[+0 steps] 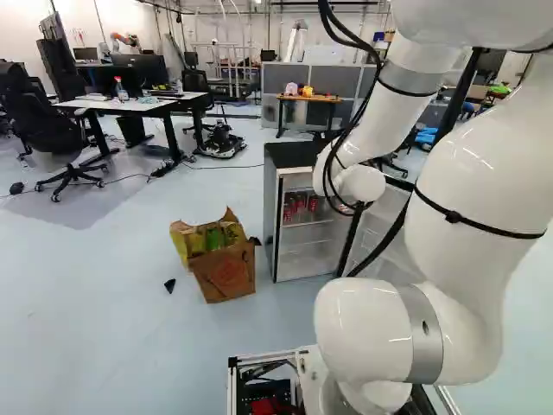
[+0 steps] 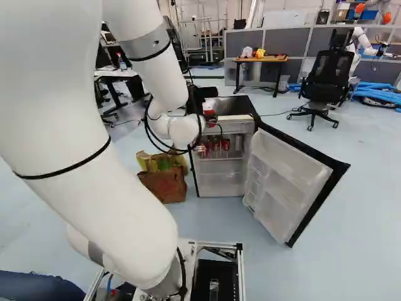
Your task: Grab a drink from the fridge
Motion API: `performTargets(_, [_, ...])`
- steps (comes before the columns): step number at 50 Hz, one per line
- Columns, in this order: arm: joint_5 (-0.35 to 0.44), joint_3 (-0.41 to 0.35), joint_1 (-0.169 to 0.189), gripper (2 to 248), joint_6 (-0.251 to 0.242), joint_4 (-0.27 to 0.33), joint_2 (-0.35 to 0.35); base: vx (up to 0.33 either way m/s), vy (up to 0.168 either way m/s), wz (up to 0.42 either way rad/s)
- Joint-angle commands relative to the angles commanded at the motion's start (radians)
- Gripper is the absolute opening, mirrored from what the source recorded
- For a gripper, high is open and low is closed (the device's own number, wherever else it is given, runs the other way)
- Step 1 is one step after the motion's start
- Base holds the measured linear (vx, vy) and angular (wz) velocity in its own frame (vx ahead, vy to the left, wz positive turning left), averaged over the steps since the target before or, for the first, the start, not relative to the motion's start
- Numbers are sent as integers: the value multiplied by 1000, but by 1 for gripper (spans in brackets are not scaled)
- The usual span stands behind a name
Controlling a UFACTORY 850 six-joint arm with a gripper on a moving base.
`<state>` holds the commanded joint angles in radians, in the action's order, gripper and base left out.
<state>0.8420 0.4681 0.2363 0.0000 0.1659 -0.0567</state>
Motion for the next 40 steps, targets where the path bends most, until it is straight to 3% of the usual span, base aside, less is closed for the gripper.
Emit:
performTargets(20, [0, 67, -10, 92, 0, 0, -15, 0, 0, 0])
performTargets(40, [0, 143, -20, 92, 0, -1, -86, 0, 0, 0])
